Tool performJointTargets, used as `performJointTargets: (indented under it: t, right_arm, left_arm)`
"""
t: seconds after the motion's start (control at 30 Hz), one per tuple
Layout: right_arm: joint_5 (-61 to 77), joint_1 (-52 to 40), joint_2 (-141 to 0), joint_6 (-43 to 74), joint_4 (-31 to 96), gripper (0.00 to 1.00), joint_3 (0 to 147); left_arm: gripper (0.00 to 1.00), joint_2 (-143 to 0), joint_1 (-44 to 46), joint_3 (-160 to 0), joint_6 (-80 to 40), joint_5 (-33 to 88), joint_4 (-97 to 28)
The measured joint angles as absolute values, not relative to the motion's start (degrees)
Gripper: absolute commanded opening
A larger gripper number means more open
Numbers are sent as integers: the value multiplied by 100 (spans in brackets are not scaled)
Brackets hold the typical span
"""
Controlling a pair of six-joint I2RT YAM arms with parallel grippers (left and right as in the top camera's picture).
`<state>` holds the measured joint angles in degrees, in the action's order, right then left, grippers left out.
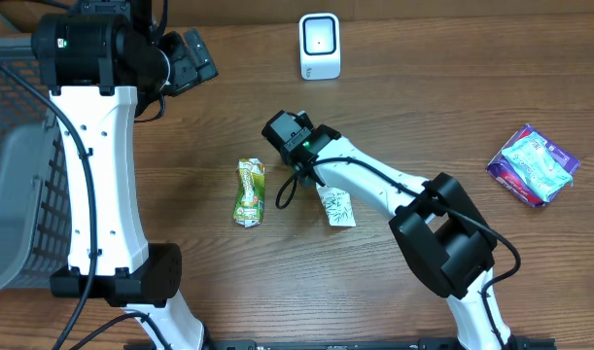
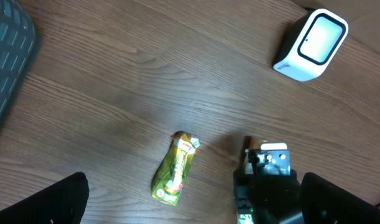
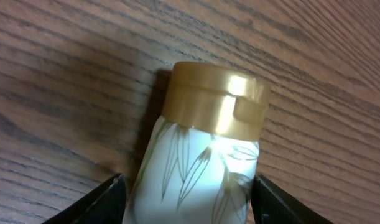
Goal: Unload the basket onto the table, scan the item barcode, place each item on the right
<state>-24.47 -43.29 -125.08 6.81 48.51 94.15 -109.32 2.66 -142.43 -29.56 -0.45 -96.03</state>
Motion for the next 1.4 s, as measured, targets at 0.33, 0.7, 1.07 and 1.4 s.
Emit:
performJointTargets:
  t: [0.33,0.7,1.07,1.4]
  right_arm:
    - [-3192,-4508,-12785,958,4974,53,9415]
    - [-3721,-4512,-12811,1415,5537,4,9472]
    - [-1002,-4071,-12053,1448,5739,4,9515]
    - [3406,-2768,-11688,873,4353,4,9107]
  left_arm:
    - [99,-10932,266,-14243,-2956,-45,-9603]
    - [99,-10932,266,-14243,-2956,-47,-9603]
    - [100,-10932,266,-14243,-2956,-45,-9603]
    - [99,-10932,266,-14243,-2956,-45,-9605]
